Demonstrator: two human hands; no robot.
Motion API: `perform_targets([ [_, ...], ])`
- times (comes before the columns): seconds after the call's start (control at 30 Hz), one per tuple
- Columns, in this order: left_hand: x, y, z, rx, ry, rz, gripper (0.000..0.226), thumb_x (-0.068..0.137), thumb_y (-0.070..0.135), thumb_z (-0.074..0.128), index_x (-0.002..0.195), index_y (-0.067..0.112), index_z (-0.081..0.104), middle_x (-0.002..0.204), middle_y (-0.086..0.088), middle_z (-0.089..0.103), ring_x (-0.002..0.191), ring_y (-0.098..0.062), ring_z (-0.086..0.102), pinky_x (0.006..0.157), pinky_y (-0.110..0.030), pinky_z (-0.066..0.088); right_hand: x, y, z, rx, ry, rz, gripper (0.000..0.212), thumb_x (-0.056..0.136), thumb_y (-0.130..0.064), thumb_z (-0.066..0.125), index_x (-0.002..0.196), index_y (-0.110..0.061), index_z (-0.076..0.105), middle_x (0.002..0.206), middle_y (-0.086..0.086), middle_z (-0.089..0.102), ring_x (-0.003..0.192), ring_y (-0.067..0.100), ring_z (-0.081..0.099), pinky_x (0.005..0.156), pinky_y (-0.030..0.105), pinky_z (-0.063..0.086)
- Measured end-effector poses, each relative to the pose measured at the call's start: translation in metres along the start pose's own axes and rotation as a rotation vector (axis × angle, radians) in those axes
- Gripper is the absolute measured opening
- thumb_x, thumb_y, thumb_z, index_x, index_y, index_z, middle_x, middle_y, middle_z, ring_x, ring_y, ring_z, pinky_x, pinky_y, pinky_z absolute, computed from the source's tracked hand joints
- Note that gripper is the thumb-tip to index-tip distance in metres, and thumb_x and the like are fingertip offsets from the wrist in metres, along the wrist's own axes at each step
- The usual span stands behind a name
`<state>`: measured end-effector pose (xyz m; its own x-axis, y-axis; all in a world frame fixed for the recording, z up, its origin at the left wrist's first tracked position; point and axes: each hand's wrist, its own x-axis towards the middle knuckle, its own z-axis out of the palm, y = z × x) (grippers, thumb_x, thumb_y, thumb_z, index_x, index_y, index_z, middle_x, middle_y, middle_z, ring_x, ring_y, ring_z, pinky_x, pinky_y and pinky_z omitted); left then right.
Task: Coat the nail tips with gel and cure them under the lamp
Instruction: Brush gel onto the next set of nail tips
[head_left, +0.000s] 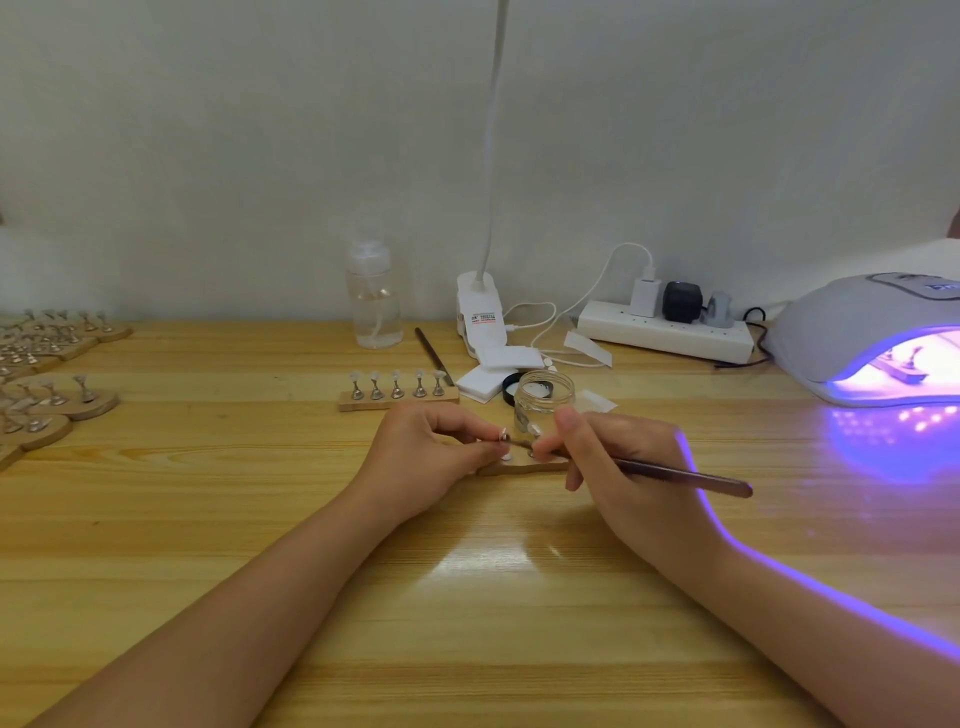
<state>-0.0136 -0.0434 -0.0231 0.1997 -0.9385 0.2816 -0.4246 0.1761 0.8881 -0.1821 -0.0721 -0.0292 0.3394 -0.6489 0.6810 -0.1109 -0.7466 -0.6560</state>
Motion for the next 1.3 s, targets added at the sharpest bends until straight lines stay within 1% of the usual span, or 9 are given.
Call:
perform_targets([
  [0.1,-0.0009,0.0005,-0.0002,0.009,-0.006,0.002,0.007,0.069,0.007,0.076,0.073,0.014,0.074,0.077,-0.005,0.070,0.078,-0.011,0.063,0.069,-0.009,0.046,-0.0002,0.0008,0.0001,0.014,0.006,-0.022,0.028,0.089,-0.036,0.054,0.071,-0.022,0.070,0.054,-0.023,0.059,0.051,-0.002,0.058,0.053,0.009,0.044],
  [0.23,-0.0006,0.0003,-0.0011,0.009,-0.005,0.005,0.010,0.070,0.006,0.076,0.072,0.016,0.074,0.078,-0.006,0.070,0.079,-0.014,0.062,0.073,-0.017,0.047,0.0010,0.0027,0.0005,-0.015,-0.008,-0.048,0.033,0.086,-0.037,0.046,0.076,-0.018,0.071,0.057,-0.026,0.060,0.057,-0.007,0.059,0.057,0.007,0.044],
  [0.3,-0.0009,0.0006,-0.0011,0.008,0.000,0.007,0.013,0.069,0.006,0.076,0.069,0.018,0.073,0.076,-0.004,0.069,0.077,-0.013,0.062,0.070,-0.013,0.046,-0.0001,0.0023,0.0005,0.050,-0.002,-0.008,0.033,0.084,-0.041,0.047,0.070,-0.022,0.070,0.055,-0.018,0.063,0.052,-0.002,0.059,0.053,0.012,0.046],
  [0.43,-0.0011,0.0010,-0.0012,0.021,-0.007,0.001,0.016,0.069,0.005,0.076,0.068,0.021,0.073,0.074,0.000,0.067,0.073,-0.006,0.057,0.067,-0.009,0.044,0.0018,0.0007,0.0007,-0.050,-0.001,-0.064,0.031,0.089,-0.036,0.049,0.076,-0.019,0.071,0.059,-0.029,0.059,0.060,-0.009,0.059,0.059,0.005,0.042],
  [0.57,-0.0008,0.0006,-0.0007,0.030,0.000,-0.002,0.015,0.068,0.006,0.076,0.067,0.020,0.073,0.076,-0.001,0.067,0.073,-0.007,0.057,0.067,-0.008,0.043,-0.0006,0.0036,0.0005,0.035,-0.010,0.022,0.032,0.086,-0.043,0.053,0.065,-0.024,0.070,0.054,-0.017,0.063,0.053,-0.002,0.060,0.054,0.009,0.044],
  [0.7,-0.0010,0.0005,-0.0008,0.043,-0.004,0.009,0.015,0.068,0.005,0.076,0.067,0.020,0.073,0.075,-0.002,0.067,0.073,-0.007,0.056,0.067,-0.006,0.041,0.0012,0.0017,0.0007,-0.065,0.003,-0.057,0.036,0.088,-0.038,0.046,0.075,-0.018,0.072,0.058,-0.030,0.058,0.060,-0.010,0.059,0.058,0.003,0.040],
  [1.07,-0.0011,0.0004,-0.0015,0.035,-0.008,0.026,0.014,0.068,0.006,0.077,0.067,0.020,0.073,0.072,0.004,0.066,0.069,0.000,0.054,0.065,-0.004,0.040,-0.0016,0.0050,-0.0005,-0.007,0.014,0.016,0.038,0.084,-0.048,0.045,0.065,-0.026,0.070,0.056,-0.012,0.065,0.053,-0.001,0.060,0.054,0.011,0.044],
  [1.2,-0.0010,0.0000,-0.0018,0.041,-0.015,0.032,0.013,0.068,0.006,0.077,0.069,0.019,0.073,0.072,0.003,0.066,0.069,-0.001,0.053,0.065,-0.005,0.040,0.0005,0.0028,0.0004,-0.110,0.027,-0.061,0.037,0.088,-0.042,0.043,0.073,-0.022,0.072,0.061,-0.022,0.061,0.060,-0.008,0.059,0.058,0.006,0.042],
  [1.3,-0.0008,-0.0006,-0.0014,0.039,-0.014,0.033,0.011,0.068,0.006,0.077,0.070,0.017,0.073,0.073,0.002,0.066,0.069,0.000,0.053,0.065,-0.004,0.040,-0.0009,0.0031,0.0002,-0.036,0.006,0.008,0.038,0.085,-0.047,0.043,0.067,-0.027,0.069,0.055,-0.017,0.063,0.055,-0.005,0.059,0.055,0.007,0.041],
])
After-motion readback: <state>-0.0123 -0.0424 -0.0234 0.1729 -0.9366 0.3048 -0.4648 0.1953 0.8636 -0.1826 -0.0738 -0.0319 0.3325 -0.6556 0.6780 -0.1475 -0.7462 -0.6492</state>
